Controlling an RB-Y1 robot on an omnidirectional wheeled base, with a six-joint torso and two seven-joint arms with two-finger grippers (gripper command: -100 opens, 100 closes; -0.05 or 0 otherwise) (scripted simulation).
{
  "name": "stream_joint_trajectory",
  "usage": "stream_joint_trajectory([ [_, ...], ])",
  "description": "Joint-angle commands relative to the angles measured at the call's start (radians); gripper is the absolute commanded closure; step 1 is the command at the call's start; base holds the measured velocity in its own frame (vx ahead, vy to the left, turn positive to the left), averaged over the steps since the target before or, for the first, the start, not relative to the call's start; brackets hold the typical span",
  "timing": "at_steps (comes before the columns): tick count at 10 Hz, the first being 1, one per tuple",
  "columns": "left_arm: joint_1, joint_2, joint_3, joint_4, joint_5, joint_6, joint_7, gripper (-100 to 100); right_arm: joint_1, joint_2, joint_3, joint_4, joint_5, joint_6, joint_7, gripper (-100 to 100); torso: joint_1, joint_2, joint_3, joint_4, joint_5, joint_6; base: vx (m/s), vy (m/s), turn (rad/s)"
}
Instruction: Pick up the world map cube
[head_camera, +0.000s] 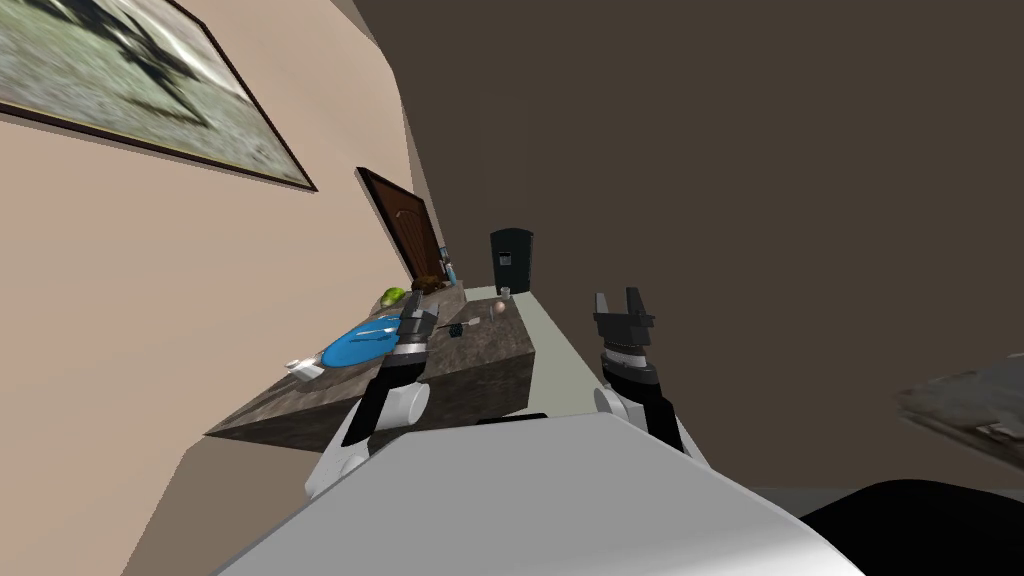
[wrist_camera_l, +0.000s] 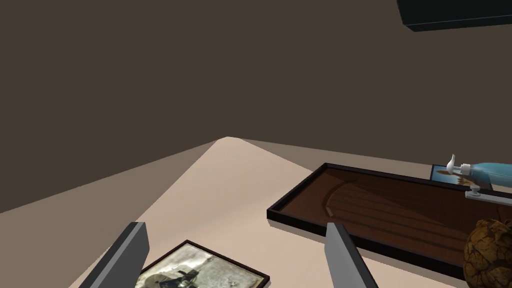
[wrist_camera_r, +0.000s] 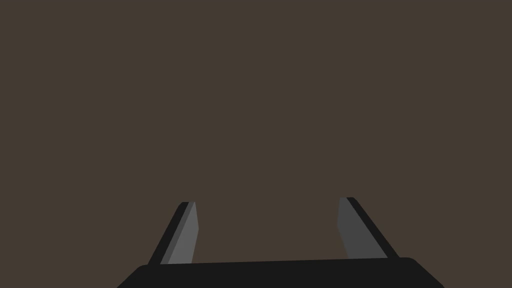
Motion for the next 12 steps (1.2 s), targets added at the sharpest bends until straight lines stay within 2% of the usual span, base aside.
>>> stream_joint_trajectory([
  [1,-0.039,0.009,-0.008,0.024,-0.001,0.050,0.019,-100,0.000,0.000,0.000,0.000,0.000,0.000,0.000,0,0.000,0.000,0.000,0.000,0.000,0.000,-0.033,0.093,-0.035],
  [2,-0.039,0.009,-0.008,0.024,-0.001,0.067,0.019,-100,0.000,0.000,0.000,0.000,0.000,0.000,0.000,0,0.000,0.000,0.000,0.000,0.000,0.000,-0.019,0.067,-0.035],
  [3,-0.070,0.023,-0.011,0.049,0.003,0.105,0.039,-100,0.000,0.000,0.000,0.000,0.000,0.000,0.000,0,-0.001,0.000,0.000,0.000,0.000,0.000,-0.025,0.076,-0.046],
  [4,-0.070,0.023,-0.011,0.049,0.003,0.117,0.039,-100,0.000,0.000,0.000,0.000,0.000,0.000,0.000,0,-0.001,-0.001,0.000,0.000,0.000,0.000,-0.023,0.078,-0.038],
  [5,-0.104,0.037,-0.014,0.078,0.008,0.156,0.059,-100,0.000,0.000,0.000,0.000,0.000,0.000,0.000,0,-0.001,-0.001,0.000,0.000,0.000,0.000,-0.034,0.094,-0.054],
  [6,-0.104,0.037,-0.014,0.078,0.008,0.171,0.059,-100,0.000,0.000,0.000,0.000,0.000,0.000,0.000,0,0.000,0.000,0.000,0.000,0.000,0.000,-0.035,0.085,-0.047],
  [7,-0.139,0.052,-0.017,0.110,0.013,0.214,0.080,-100,0.000,0.000,0.000,0.000,0.000,0.000,0.000,0,0.000,0.000,0.000,0.000,0.000,0.000,-0.043,0.098,-0.055],
  [8,-0.139,0.052,-0.017,0.110,0.013,0.227,0.080,-100,0.000,0.000,0.000,0.000,0.000,0.000,0.000,0,0.001,0.001,0.000,0.000,0.000,0.000,-0.031,0.078,-0.042],
  [9,-0.176,0.069,-0.019,0.146,0.019,0.263,0.100,-100,0.000,0.000,0.000,0.000,0.000,0.000,0.000,0,-0.001,0.000,0.000,0.000,0.000,0.000,-0.036,0.091,-0.064],
  [10,-0.176,0.069,-0.019,0.146,0.019,0.286,0.100,-100,0.000,0.000,0.000,0.000,0.000,0.000,0.000,0,0.000,0.000,0.000,0.000,0.000,0.000,-0.026,0.081,-0.053],
  [11,-0.215,0.086,-0.021,0.185,0.027,0.319,0.119,-100,0.000,0.000,0.000,0.000,0.000,0.000,0.000,0,-0.001,-0.001,0.000,0.000,0.000,0.000,-0.021,0.089,-0.073],
  [12,-0.215,0.086,-0.021,0.185,0.027,0.347,0.119,-100,0.000,0.000,0.000,0.000,0.000,0.000,0.000,0,0.000,-0.001,0.000,0.000,0.000,0.000,-0.018,0.083,-0.047],
])
